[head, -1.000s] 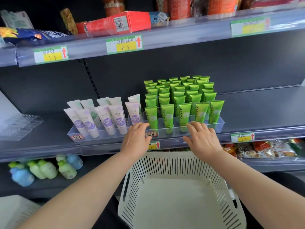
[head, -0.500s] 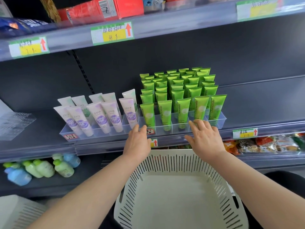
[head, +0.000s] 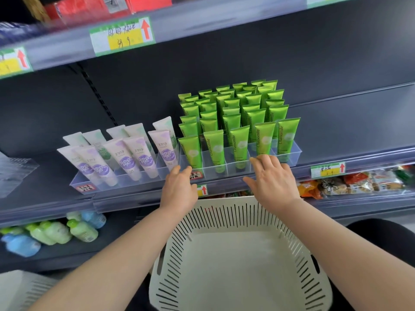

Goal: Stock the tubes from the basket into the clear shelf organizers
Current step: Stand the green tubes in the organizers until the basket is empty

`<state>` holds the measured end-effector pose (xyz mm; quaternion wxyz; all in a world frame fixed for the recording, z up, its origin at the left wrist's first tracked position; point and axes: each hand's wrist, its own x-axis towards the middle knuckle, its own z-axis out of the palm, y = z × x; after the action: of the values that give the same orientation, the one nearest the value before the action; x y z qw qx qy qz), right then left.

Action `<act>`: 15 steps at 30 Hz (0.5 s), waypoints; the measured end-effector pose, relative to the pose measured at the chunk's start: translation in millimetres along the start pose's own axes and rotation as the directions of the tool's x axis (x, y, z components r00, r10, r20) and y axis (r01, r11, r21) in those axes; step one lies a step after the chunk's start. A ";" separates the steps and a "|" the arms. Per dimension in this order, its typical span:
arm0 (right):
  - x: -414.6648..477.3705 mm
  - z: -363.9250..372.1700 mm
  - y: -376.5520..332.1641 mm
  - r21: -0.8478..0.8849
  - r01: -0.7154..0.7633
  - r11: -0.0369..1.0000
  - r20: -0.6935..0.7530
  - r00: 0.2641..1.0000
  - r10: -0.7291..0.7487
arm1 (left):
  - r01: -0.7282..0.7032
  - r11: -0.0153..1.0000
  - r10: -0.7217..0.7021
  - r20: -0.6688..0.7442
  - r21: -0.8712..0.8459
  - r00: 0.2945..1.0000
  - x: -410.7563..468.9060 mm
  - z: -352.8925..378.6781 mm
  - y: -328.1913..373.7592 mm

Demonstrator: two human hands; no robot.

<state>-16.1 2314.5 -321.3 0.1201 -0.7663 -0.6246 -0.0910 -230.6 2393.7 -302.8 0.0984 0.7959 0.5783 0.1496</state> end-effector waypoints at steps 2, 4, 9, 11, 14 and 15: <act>-0.8 0.5 2.5 -0.004 -0.015 1.000 -0.007 1.000 0.015 | 0.006 1.000 -0.006 0.009 -0.007 1.000 -0.1 2.1 4.5; -1.8 0.4 6.8 -0.006 -0.030 1.000 -0.009 1.000 0.030 | 0.000 1.000 0.000 0.011 -0.007 1.000 -0.4 4.9 10.1; -3.0 -3.0 22.5 -0.021 -0.051 0.998 -0.018 0.999 0.051 | -0.020 1.000 0.019 0.029 0.017 0.999 -1.3 12.0 27.2; -3.9 -4.4 29.1 -0.040 -0.066 0.997 -0.012 0.998 0.065 | -0.025 0.999 0.024 0.039 0.045 0.999 -1.6 15.3 36.1; -4.3 -5.8 39.7 -0.061 -0.090 0.994 -0.012 0.996 0.089 | -0.035 0.997 0.032 0.052 0.069 0.998 -1.2 19.4 50.1; -4.5 -6.3 43.7 -0.066 -0.100 0.993 -0.014 0.995 0.099 | -0.042 0.997 0.038 0.058 0.071 0.998 -0.8 20.6 54.6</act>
<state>25.9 2300.1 -319.7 0.1023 -0.7996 -0.5814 -0.1097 -175.0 2376.3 -304.2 0.0828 0.8143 0.5643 0.1081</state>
